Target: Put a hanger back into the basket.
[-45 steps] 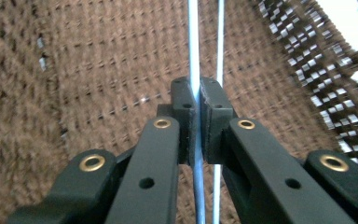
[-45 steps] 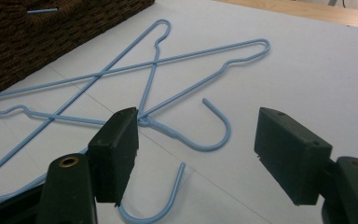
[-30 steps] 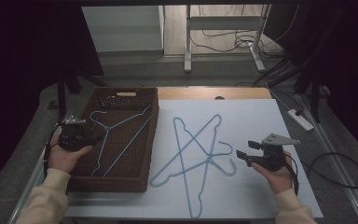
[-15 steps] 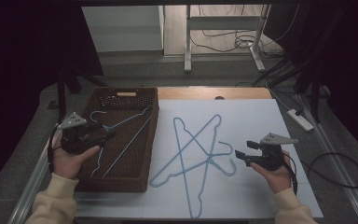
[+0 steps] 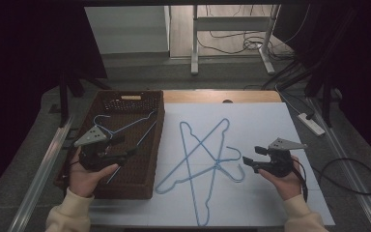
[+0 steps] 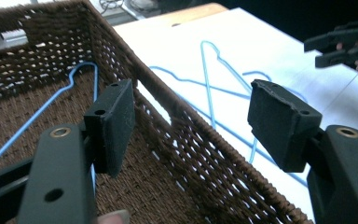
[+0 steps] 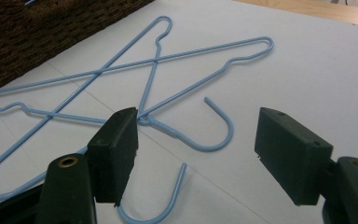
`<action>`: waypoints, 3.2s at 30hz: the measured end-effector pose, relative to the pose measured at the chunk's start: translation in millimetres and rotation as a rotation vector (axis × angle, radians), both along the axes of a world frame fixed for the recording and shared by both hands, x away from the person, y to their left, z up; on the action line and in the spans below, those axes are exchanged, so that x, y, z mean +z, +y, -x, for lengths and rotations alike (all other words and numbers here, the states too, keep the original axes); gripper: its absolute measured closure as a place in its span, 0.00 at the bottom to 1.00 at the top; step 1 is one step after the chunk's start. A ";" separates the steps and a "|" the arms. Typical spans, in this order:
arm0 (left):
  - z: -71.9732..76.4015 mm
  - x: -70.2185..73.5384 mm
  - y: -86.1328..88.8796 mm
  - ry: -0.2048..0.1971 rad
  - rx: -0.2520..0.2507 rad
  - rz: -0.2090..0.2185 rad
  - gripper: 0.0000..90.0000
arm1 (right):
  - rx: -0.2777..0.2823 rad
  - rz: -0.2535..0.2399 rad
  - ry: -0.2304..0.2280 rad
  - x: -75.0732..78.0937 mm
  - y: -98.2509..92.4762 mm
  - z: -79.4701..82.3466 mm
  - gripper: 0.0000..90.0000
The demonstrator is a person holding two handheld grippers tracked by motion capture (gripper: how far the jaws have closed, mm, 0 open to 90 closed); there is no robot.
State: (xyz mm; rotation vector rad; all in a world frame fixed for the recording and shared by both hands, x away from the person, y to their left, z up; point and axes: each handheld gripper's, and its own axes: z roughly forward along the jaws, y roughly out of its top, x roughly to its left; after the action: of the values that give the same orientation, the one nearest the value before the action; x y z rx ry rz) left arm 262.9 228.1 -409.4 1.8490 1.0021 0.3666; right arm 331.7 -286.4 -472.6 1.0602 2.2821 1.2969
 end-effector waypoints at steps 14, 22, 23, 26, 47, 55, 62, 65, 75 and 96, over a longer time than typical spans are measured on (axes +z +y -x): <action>7.6 -3.6 -15.4 -0.015 -0.038 0.010 0.36 | 0.015 -0.001 -0.002 -0.9 0.7 1.0 0.35; 7.3 -6.2 -20.3 -0.016 -0.041 0.020 0.36 | 0.015 0.001 -0.004 0.2 1.3 1.9 0.35; 8.0 -7.3 -22.2 -0.016 -0.043 0.018 0.36 | 0.016 0.001 -0.003 0.0 1.3 1.8 0.35; 8.2 -8.9 -25.3 -0.012 -0.050 0.014 0.36 | 0.019 0.000 -0.003 -0.1 2.3 2.1 0.35; 4.0 -18.9 -37.9 0.017 -0.079 -0.014 0.36 | 0.063 0.072 0.006 1.2 16.7 -0.6 0.37; 4.1 -18.6 -37.7 0.015 -0.076 -0.013 0.36 | 0.095 0.169 0.063 -0.8 35.6 1.1 0.37; 3.7 -18.9 -37.9 0.017 -0.077 -0.016 0.36 | 0.126 0.276 0.132 -9.6 56.8 -4.2 0.37; 3.2 -19.8 -39.0 0.019 -0.079 -0.018 0.36 | 0.136 0.314 0.156 -13.8 65.3 -6.7 0.38; 2.9 -20.1 -39.3 0.019 -0.079 -0.017 0.36 | 0.167 0.395 0.241 -26.0 84.2 -14.2 0.45; 4.6 -19.4 -39.2 0.016 -0.080 -0.020 0.36 | 0.176 0.433 0.356 -28.0 96.9 -22.1 0.96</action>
State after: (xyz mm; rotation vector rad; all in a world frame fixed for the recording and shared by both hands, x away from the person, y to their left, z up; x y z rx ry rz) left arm 258.3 188.9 -428.8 1.9065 0.9352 0.3150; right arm 353.8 -189.5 -500.6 1.0107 2.7996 0.6455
